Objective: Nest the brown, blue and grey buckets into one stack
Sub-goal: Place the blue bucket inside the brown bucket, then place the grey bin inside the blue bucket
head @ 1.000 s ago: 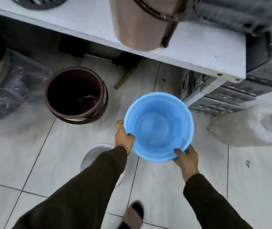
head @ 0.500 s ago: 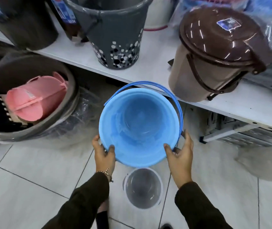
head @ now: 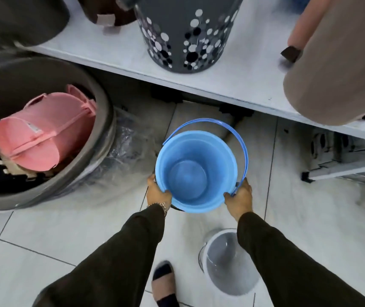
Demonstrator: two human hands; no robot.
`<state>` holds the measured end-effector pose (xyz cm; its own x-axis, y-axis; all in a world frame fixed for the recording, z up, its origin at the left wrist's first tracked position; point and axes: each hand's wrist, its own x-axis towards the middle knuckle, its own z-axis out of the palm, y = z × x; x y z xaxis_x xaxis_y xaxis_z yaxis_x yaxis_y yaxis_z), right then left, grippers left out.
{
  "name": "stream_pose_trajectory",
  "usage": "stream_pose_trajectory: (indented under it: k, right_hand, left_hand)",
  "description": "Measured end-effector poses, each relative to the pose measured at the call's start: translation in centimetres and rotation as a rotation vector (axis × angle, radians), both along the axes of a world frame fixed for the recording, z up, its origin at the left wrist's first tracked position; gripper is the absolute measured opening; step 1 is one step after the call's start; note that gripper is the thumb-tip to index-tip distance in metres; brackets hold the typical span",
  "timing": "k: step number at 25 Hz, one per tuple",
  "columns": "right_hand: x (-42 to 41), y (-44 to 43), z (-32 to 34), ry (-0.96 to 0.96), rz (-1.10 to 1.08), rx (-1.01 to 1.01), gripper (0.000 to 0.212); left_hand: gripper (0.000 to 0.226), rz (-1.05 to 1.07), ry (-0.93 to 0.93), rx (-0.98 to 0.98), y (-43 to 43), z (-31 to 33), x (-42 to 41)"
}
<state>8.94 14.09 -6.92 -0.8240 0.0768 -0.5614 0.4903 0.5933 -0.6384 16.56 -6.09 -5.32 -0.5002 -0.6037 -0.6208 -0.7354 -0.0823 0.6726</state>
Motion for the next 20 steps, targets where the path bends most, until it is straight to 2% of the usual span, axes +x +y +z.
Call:
stream_pose_trajectory:
  k: [4,7,9,12,14,17,18,20]
  right_hand:
    - [-0.3,-0.5,-3.7,-0.171,0.010,0.028,0.054]
    - [1.3,0.9,-4.2,-0.244,0.001,0.018,0.072]
    - [3.2,3.4,-4.6,-0.273,-0.002,0.076,0.078]
    - [7.0,8.9,-6.1,-0.357,0.035,0.211,0.077]
    - [9.8,12.5,-7.4,-0.416,0.061,0.266,0.077]
    - [13.7,16.3,-9.7,-0.453,0.102,0.273,0.075]
    - [15.1,17.5,-10.6,-0.453,0.121,0.254,0.074]
    - [17.4,19.4,-11.5,-0.450,0.139,0.220,0.075]
  left_hand:
    - [0.066,-0.149,-0.254,0.005,-2.2,-4.1,-0.5]
    - [0.083,-0.142,-0.220,0.037,-1.7,-5.1,2.0]
    - [0.099,-0.117,-0.264,0.039,0.1,-5.7,4.6]
    - [0.111,-0.394,-0.492,0.078,4.3,-8.1,9.1]
    - [0.114,-0.584,-0.537,0.182,8.1,-10.3,11.9]
    - [0.110,-0.584,-0.398,0.314,13.4,-13.5,14.2]
    - [0.101,-0.573,-0.351,0.288,15.2,-14.3,14.9]
    - [0.070,-0.560,-0.315,0.074,18.0,-15.5,15.8]
